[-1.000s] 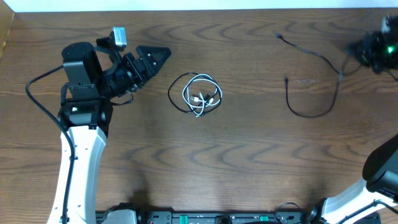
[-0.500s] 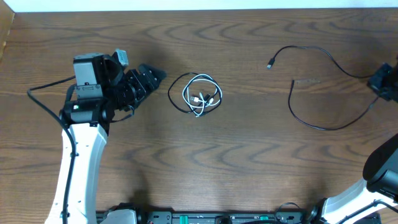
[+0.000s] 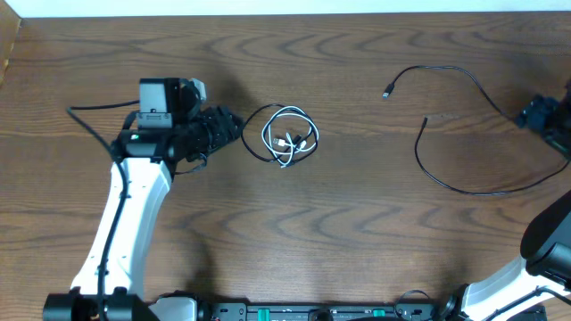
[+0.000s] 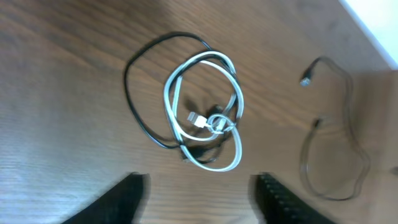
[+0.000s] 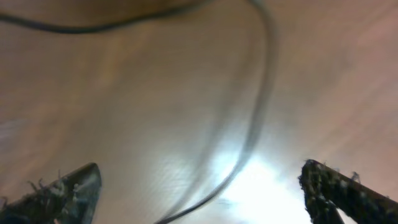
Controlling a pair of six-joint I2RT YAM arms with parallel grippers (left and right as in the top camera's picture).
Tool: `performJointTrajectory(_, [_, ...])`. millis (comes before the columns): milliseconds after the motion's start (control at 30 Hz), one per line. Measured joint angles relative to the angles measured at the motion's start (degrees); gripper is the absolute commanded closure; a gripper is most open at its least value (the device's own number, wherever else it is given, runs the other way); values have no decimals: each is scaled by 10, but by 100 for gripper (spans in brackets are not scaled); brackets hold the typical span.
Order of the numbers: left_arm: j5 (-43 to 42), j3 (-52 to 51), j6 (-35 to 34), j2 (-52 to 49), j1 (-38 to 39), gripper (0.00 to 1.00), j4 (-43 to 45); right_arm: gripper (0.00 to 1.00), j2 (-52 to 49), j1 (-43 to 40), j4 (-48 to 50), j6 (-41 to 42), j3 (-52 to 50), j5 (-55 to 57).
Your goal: Untangle cables
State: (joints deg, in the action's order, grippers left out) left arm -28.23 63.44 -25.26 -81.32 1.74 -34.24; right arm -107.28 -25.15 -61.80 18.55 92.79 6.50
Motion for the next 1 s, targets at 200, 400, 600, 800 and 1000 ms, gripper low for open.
performJointTrajectory(200, [48,0,8,-43,34,92,16,99,0,32,17,-58,6,-174])
performJointTrajectory(400, [61,0,11,-92,84,50,56,83,0,96,17,-76,5,-225])
performJointTrajectory(600, [64,0,13,-104,124,44,89,79,0,171,35,-83,-6,-240])
performJointTrajectory(800, [77,0,16,-106,162,40,100,78,0,238,92,-84,-35,-245])
performJointTrajectory(1000, [98,0,17,-136,199,39,101,78,0,292,140,-84,-71,-248])
